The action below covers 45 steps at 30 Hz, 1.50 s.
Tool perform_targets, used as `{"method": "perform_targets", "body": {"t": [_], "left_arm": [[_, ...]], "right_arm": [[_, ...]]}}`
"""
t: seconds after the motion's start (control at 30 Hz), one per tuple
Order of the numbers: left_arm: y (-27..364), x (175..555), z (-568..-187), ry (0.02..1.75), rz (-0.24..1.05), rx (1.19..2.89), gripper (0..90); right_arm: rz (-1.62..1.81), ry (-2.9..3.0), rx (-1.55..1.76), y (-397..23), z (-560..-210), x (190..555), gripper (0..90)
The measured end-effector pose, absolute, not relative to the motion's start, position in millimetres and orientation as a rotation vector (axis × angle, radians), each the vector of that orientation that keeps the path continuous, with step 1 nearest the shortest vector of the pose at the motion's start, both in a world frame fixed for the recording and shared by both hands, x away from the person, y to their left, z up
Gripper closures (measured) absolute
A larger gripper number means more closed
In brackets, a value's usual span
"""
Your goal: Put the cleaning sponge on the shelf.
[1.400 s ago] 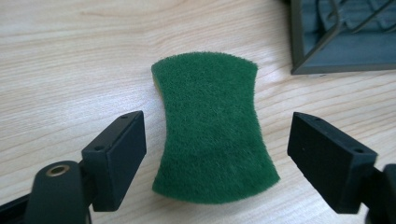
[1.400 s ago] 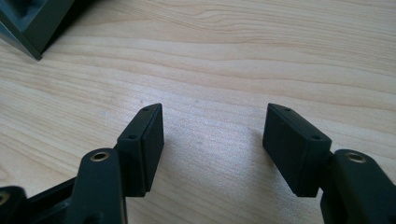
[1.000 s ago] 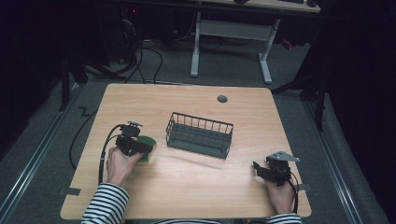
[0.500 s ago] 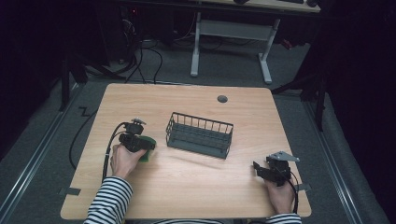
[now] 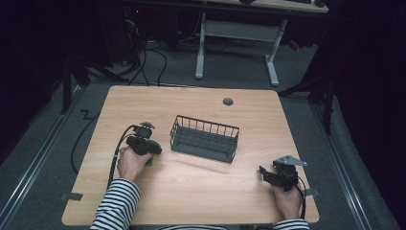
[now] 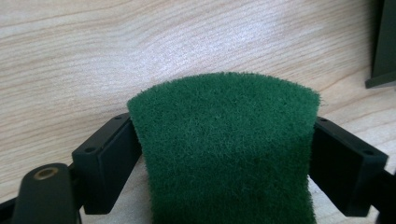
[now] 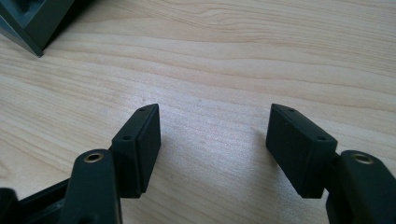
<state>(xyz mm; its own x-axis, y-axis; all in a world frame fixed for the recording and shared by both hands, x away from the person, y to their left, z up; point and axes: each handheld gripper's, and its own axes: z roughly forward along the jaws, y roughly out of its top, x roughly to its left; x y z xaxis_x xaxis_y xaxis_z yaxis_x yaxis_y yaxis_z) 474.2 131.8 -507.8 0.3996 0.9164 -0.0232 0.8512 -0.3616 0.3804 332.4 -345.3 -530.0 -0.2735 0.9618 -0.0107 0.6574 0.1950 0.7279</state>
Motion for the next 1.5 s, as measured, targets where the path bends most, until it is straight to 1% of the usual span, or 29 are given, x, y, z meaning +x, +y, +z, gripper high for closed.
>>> {"method": "perform_targets", "body": {"t": [0.4,1.03,1.13,1.5], "left_arm": [[134.0,471.2,-502.9,1.517,0.28,2.331,20.8],[137.0,450.9,-470.3,1.412,0.319,2.289,21.8],[137.5,446.9,-463.7,1.391,0.299,2.256,21.9],[144.3,436.7,-448.1,1.37,0.295,2.227,22.0]], "right_arm": [[0.856,2.006,1.508,-345.1,-530.0,332.3,35.3],[0.852,2.011,1.503,-344.6,-530.0,332.5,34.2],[0.852,2.01,1.504,-344.5,-530.0,332.5,34.3],[0.852,2.012,1.503,-344.5,-530.0,332.5,34.0]]}}
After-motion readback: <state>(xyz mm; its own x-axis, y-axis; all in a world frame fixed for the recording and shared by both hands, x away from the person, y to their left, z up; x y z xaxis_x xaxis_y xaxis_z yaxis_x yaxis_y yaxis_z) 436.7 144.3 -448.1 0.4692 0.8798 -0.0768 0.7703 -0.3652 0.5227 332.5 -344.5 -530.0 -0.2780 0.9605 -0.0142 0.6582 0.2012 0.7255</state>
